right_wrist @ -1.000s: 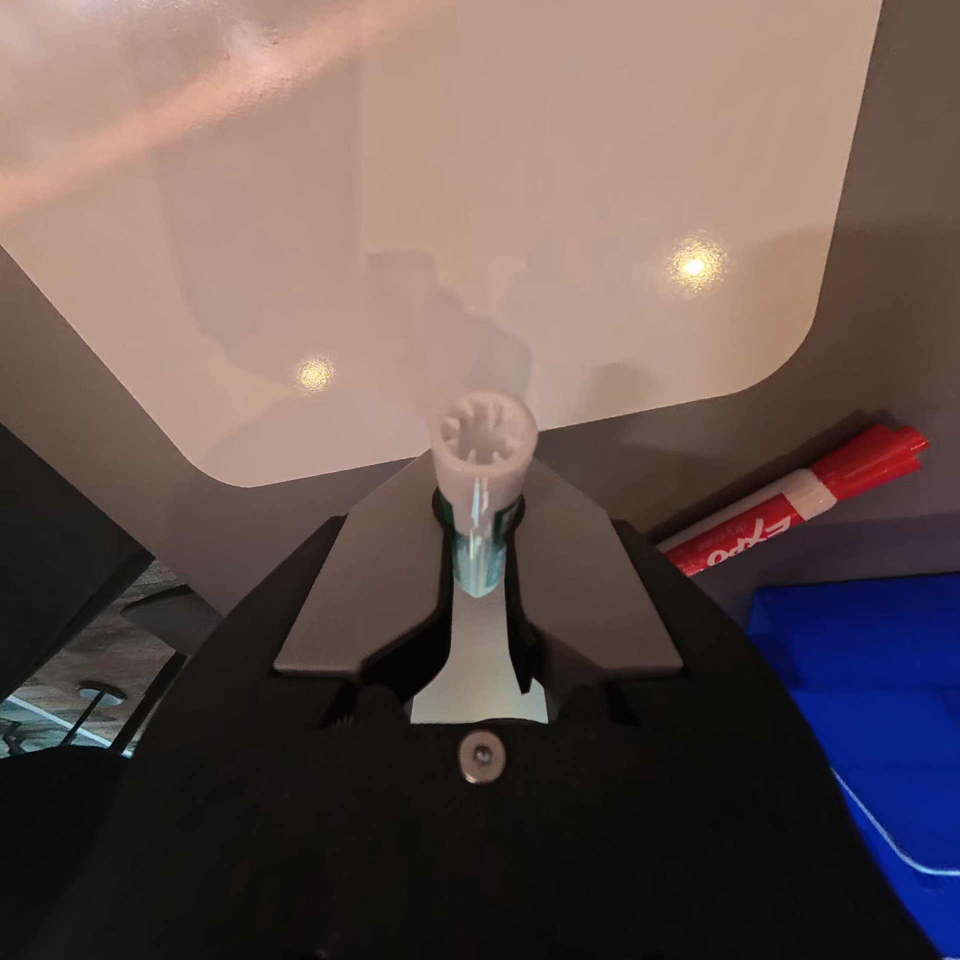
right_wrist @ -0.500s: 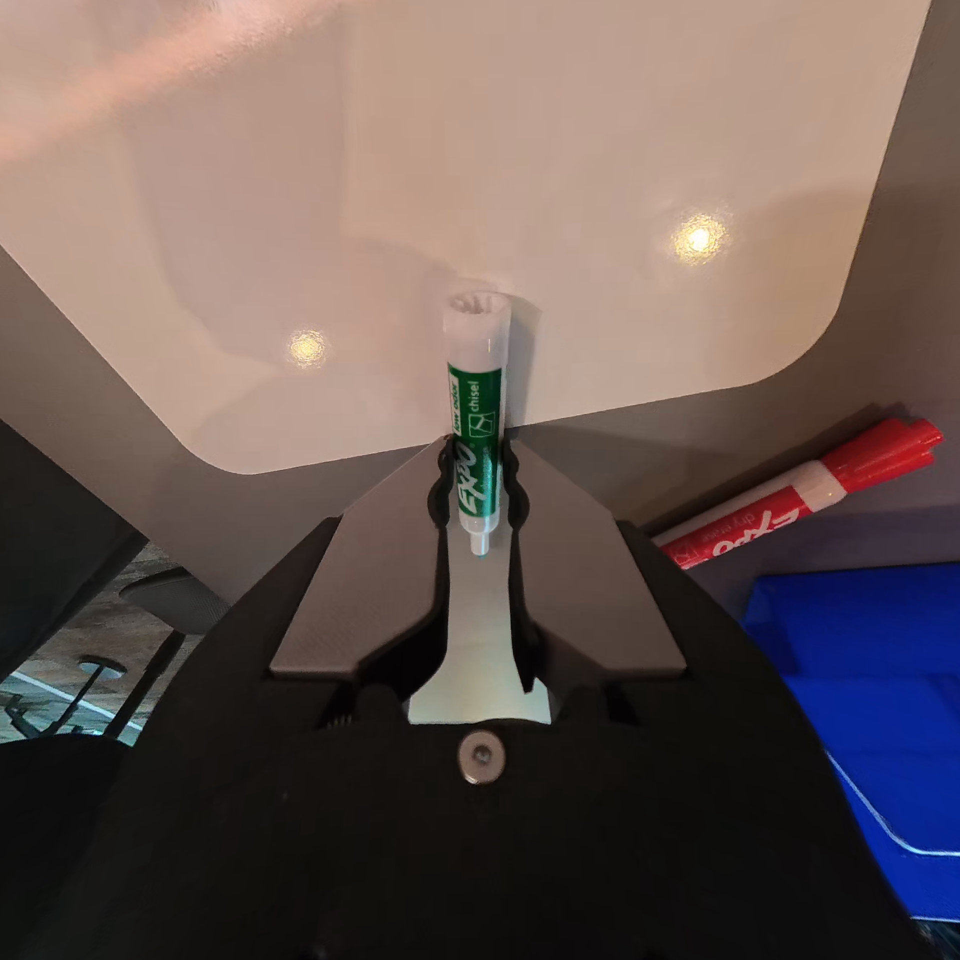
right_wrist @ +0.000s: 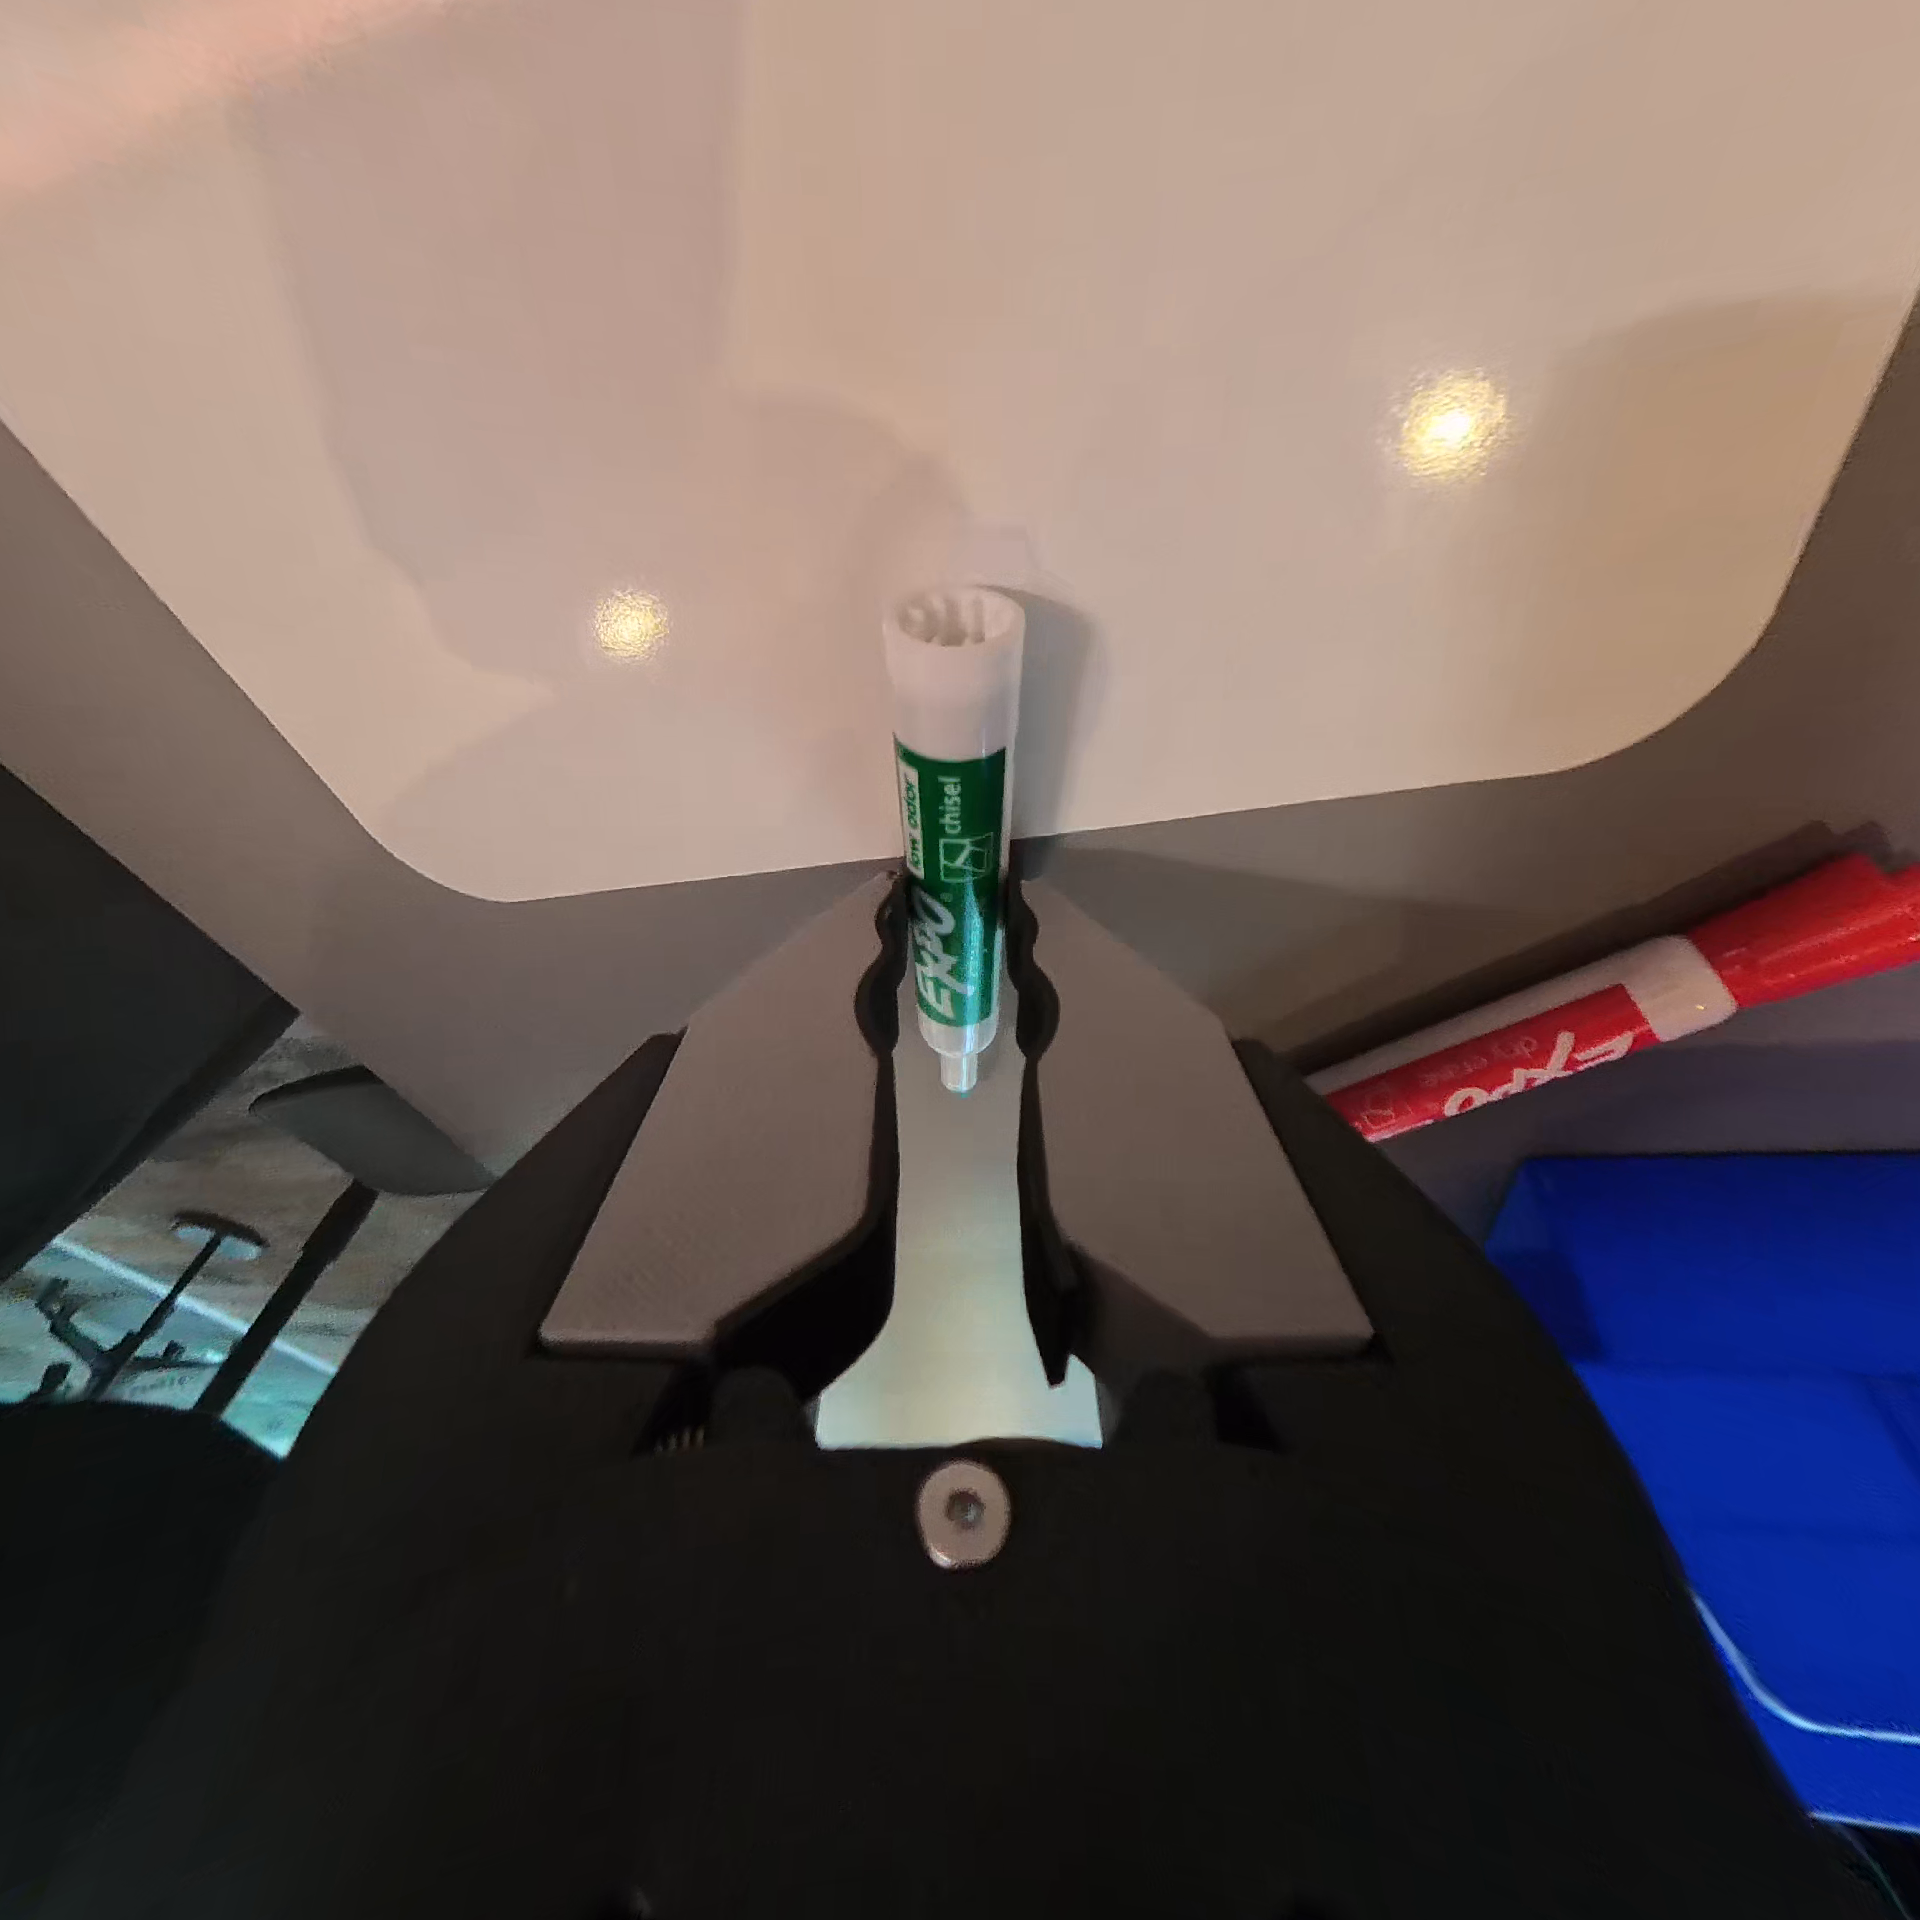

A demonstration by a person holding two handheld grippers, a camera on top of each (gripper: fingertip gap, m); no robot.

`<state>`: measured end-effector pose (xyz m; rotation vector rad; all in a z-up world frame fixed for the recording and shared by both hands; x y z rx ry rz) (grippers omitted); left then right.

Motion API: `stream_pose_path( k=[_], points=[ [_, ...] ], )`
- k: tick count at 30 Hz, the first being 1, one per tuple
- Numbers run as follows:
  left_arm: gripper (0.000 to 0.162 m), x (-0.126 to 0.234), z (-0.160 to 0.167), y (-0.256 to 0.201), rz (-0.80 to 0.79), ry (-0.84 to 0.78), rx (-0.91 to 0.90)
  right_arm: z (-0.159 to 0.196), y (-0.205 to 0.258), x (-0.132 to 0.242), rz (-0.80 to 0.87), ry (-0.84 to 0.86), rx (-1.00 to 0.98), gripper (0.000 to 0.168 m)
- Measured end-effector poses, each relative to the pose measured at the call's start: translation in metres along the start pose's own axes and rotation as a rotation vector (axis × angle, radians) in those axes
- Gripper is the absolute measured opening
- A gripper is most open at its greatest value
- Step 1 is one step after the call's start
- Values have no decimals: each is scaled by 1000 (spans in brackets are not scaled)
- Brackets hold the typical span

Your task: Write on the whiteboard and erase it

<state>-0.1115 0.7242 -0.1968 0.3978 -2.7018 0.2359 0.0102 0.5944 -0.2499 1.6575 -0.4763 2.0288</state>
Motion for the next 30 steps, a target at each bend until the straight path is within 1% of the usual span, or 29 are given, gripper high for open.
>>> stream_pose_path(
  k=[3, 10, 12, 14, 17, 19, 22, 24, 26, 28, 30],
  points=[
    [9, 0, 0, -1, 1, 2, -3, 2, 0, -1, -9, 62, 17, 15],
    [9, 2, -1, -1, 4, -4, -3, 0, 0, -2, 35, 138, 29, 15],
    [9, 2, -1, -2, 4, -2, -7, 0, 0, -2, 52, 140, 23, 15],
    [9, 2, -1, -2, 1, -2, -11, -2, -1, 0, 74, 89, 3, 16],
    [9, 3, -1, -3, 10, -2, -12, -3, -3, 9, 72, -63, -48, 16],
    [9, 3, -1, -6, 35, -2, -14, -1, -1, 19, 40, -190, -73, 15],
    [9, 4, -4, -16, 100, -18, -36, -4, -2, 43, 4, -456, -121, 15],
    [9, 6, -8, -30, 190, -49, -60, -9, -2, 63, -24, -675, -135, 15],
    [9, 10, -14, -48, 306, -97, -80, -14, 5, 78, -68, -871, -107, 15],
    [9, 17, -21, -67, 437, -158, -93, -19, 9, 87, -79, -1028, -94, 15],
    [8, 26, -30, -81, 553, -229, -66, -24, 13, 88, -107, -1123, -95, 15]
  ],
)
Point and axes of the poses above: each gripper's, where its closed fingertips meet, x back along the fingers, z out of its underside, y = z × x across the jaws, the point moved 3 cm from there along x, back along the fingers, and after that the axes turned 5 degrees about z, right-handed, at the moved point
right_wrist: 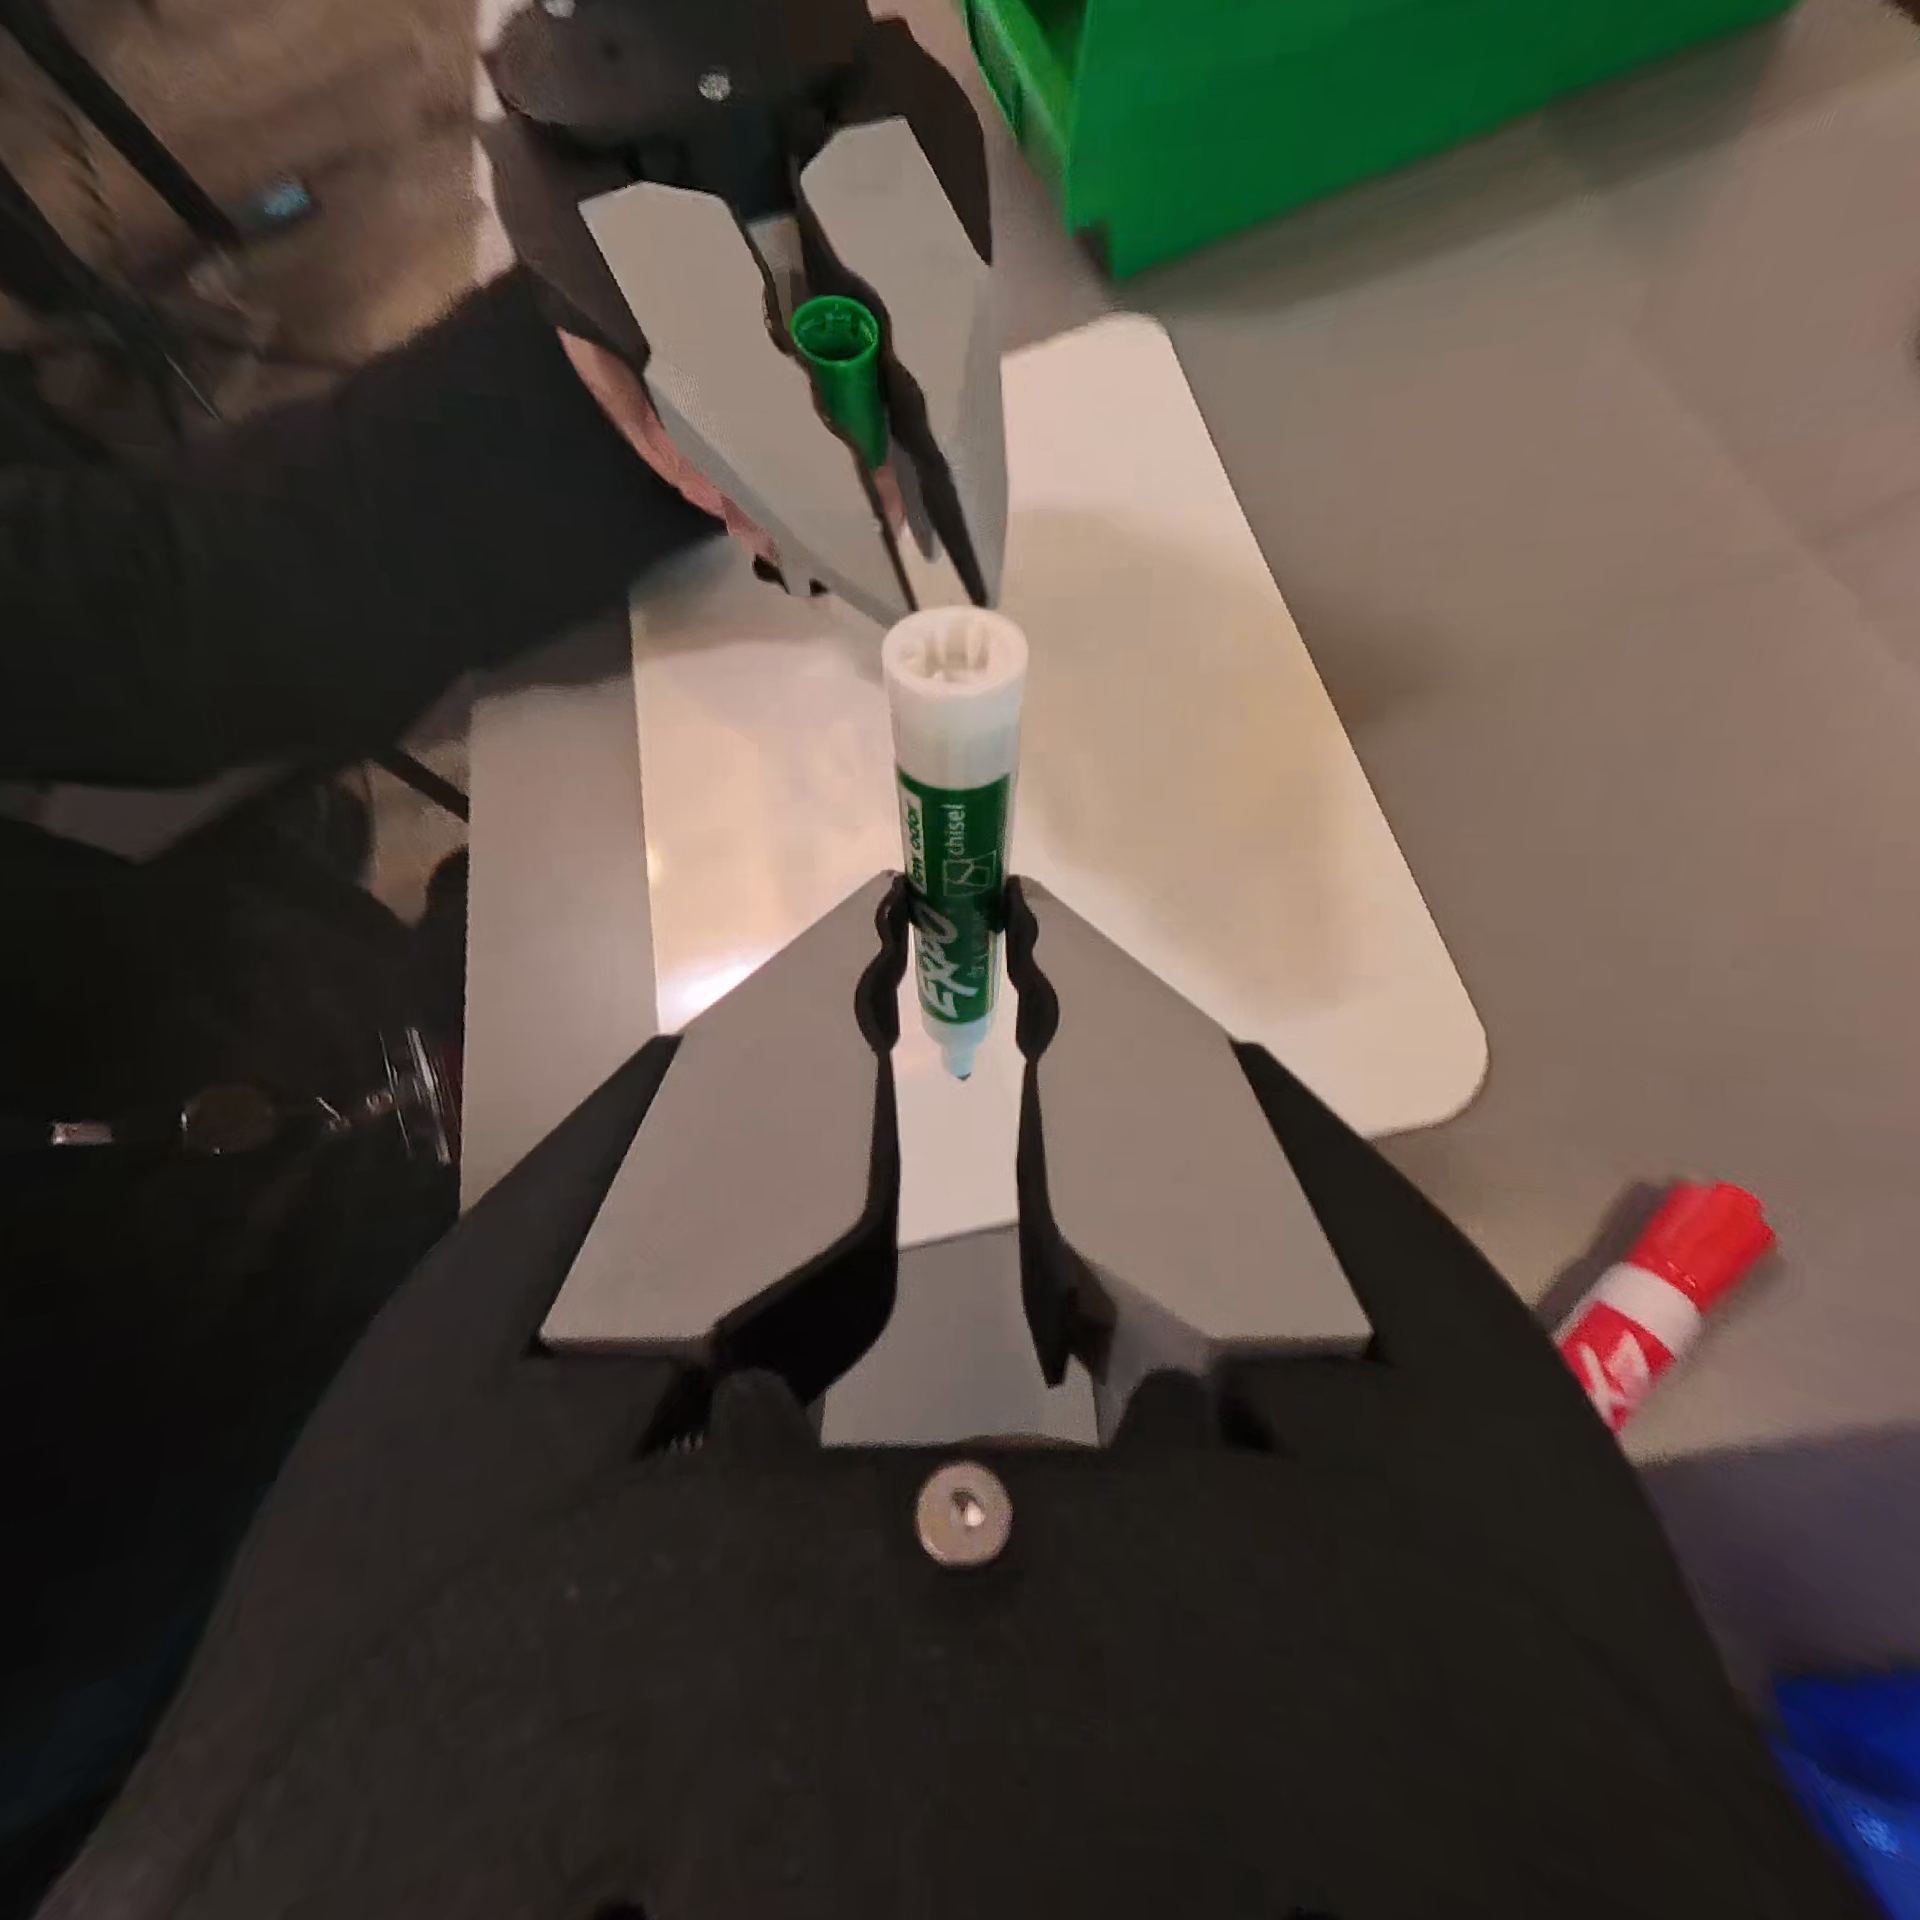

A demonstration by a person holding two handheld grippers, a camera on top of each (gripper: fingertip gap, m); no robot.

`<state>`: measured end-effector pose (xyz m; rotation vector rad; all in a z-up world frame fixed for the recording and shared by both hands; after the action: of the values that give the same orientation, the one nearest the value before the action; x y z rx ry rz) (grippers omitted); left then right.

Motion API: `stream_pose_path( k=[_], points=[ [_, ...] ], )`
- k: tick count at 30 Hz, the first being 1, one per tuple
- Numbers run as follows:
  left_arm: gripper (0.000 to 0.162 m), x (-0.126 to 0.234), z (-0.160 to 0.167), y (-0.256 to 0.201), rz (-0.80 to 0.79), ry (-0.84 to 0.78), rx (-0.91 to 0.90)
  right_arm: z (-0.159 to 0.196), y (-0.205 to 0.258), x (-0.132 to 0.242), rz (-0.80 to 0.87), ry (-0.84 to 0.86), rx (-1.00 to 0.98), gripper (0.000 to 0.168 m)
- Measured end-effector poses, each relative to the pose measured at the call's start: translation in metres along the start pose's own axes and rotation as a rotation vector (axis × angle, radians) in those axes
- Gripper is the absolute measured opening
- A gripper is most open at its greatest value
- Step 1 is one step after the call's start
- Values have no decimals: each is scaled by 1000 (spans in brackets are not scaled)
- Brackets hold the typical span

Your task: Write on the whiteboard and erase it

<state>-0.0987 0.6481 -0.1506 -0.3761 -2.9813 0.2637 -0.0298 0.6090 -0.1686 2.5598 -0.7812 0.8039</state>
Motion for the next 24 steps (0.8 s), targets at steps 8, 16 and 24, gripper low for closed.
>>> stream_pose_path(
  k=[8, 16, 24],
  points=[
    [9, 0, -9, -9, 57, -71, -11, -15, 13, -16, -18, -218, 87, 15],
    [9, -3, -17, -17, 62, -98, -23, -22, 11, -24, 31, -266, 108, 15],
    [9, -11, -14, -21, 40, -56, -53, -25, 10, -33, 79, -308, 150, 16]
  ],
)
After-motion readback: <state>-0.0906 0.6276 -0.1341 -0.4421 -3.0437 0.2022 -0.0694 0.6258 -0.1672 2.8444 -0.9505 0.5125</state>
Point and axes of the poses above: each gripper's, where its closed fingertips meet, x back along the fingers, z out of its underside, y = z × x across the jaws, the point moved 3 cm from there along x, back along the fingers, and after that the axes turned 5 degrees about z, right-handed, at the moved point
